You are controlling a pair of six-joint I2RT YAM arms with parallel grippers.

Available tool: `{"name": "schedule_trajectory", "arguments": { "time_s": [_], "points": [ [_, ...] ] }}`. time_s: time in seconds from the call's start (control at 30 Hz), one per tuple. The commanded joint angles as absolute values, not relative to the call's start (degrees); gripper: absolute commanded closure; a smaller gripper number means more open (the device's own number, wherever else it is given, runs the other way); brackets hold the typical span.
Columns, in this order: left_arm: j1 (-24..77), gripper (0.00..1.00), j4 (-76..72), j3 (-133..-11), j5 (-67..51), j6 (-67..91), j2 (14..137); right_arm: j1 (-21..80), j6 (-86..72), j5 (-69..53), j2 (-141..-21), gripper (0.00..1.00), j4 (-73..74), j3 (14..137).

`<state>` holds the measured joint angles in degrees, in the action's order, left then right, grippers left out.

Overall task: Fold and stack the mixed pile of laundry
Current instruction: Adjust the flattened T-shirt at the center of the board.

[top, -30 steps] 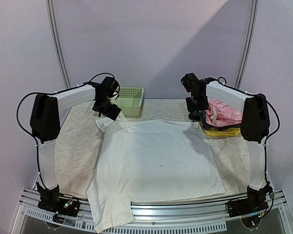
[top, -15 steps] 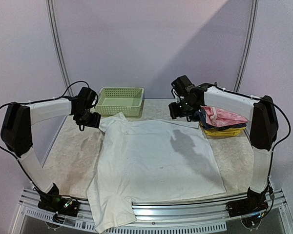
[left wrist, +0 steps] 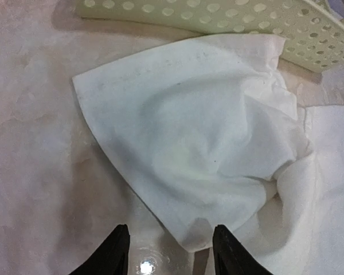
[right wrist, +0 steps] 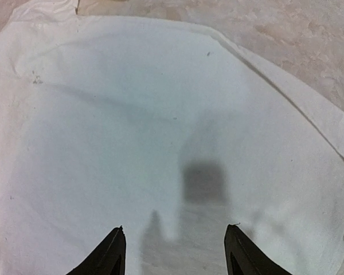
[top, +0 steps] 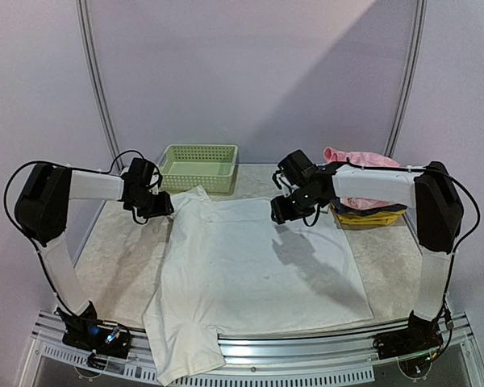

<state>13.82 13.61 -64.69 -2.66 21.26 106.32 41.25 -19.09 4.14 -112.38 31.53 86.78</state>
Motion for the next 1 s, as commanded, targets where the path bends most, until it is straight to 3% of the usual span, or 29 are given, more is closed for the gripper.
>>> {"name": "schedule_trajectory", "arguments": {
  "time_s": [0.0, 0.33, 0.53, 0.6, 0.73, 0.97],
  "points": [
    [13.3, 0.51, 9.1, -64.8, -6.7, 23.7, 108.9, 42.2, -20.3, 2.6, -110.1, 0.41, 29.2, 83.6],
    [13.3, 0.60, 3.6, -64.4, -9.9, 26.5, 112.2, 42.3, -21.6, 1.0, -109.6, 0.41, 27.2, 77.9],
    [13.3, 0.59, 2.3, -63.3, -9.8, 27.4, 112.6, 42.3, -23.0, 0.6, -109.5, 0.42, 25.1, 74.0],
    [13.3, 0.68, 1.7, -63.0, -9.8, 27.4, 113.0, 42.3, -23.1, 0.6, -109.6, 0.42, 25.0, 73.7],
    [13.4, 1.00, -1.6, -62.5, -11.5, 27.6, 113.5, 42.3, -23.1, 0.7, -109.9, 0.42, 24.9, 73.1],
    [13.4, 1.00, 7.9, -64.6, -5.6, 23.3, 107.9, 42.3, -24.0, 2.0, -110.2, 0.42, 24.6, 71.2]
  ]
}}
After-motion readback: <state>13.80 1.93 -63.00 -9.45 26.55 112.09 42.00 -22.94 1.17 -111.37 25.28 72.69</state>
